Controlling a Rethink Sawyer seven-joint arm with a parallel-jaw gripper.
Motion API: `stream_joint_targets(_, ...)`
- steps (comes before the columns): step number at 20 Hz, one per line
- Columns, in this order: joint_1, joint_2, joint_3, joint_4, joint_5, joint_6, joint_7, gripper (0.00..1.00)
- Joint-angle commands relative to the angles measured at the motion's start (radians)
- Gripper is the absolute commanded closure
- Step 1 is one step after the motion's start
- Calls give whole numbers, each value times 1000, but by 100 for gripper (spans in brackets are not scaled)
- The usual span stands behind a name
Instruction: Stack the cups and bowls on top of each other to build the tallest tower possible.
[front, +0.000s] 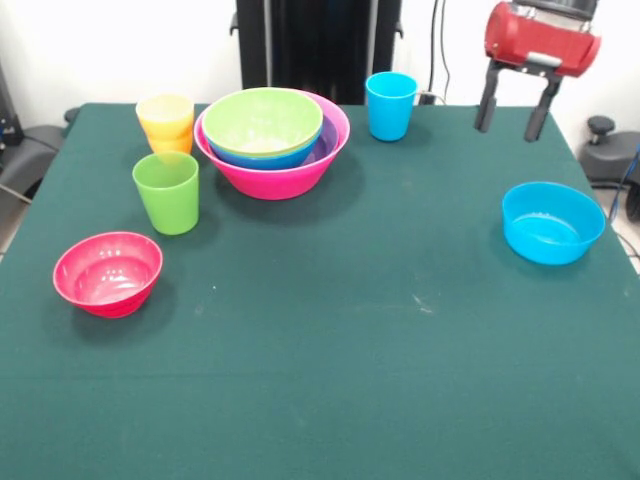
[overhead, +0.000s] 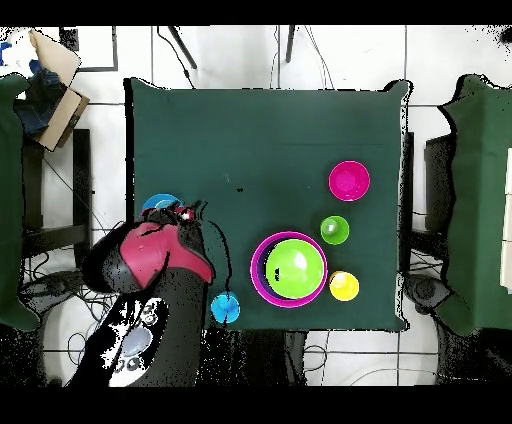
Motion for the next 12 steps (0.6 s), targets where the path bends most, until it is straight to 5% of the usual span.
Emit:
stream_joint_targets(1,11,13,40,-41,74,160,157,0)
stream_joint_targets(12,-184,19,203,-95,92,49,6,0)
